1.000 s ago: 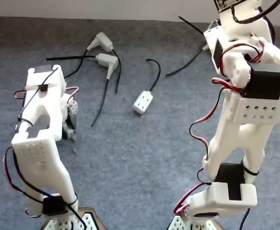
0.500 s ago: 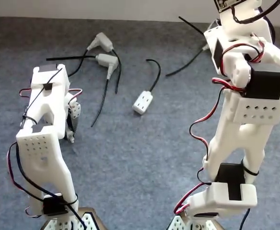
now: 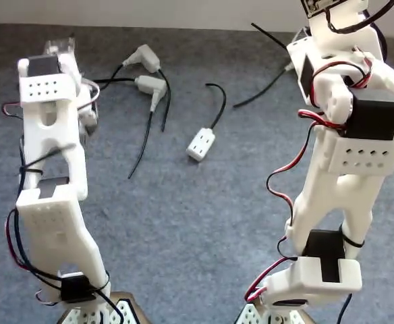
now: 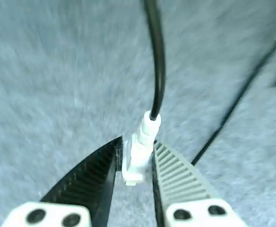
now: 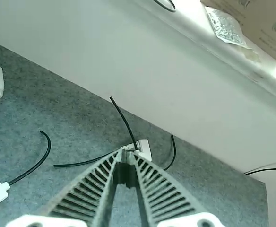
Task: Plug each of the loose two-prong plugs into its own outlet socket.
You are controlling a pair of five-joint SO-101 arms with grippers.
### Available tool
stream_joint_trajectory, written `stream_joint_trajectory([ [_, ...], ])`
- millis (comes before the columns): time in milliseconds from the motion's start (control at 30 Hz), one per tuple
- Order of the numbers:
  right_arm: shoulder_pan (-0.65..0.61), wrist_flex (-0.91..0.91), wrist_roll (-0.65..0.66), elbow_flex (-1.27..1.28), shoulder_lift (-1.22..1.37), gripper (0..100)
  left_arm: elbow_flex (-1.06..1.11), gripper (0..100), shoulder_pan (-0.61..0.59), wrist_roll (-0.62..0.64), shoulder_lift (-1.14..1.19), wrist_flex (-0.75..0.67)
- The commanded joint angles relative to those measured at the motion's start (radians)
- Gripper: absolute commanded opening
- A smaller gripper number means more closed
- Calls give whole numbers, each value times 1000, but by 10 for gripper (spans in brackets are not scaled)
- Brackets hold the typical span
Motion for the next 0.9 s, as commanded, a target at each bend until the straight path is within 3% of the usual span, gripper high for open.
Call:
stream_joint_trajectory([
  [0,-8,4,14,-4,-44,12,-142,7,91,-63,-163,8],
  [200,-8,4,14,-4,-44,12,-232,6,239,-69,-309,5],
  [400,-8,4,14,-4,-44,12,-231,5,315,123,-415,3],
  [533,-8,4,14,-4,-44,12,-226,5,348,141,-484,11],
  [667,-8,4,14,-4,-44,12,-85,5,352,141,-644,11],
  [867,-39,4,14,-4,-44,12,303,5,351,143,-983,-57],
])
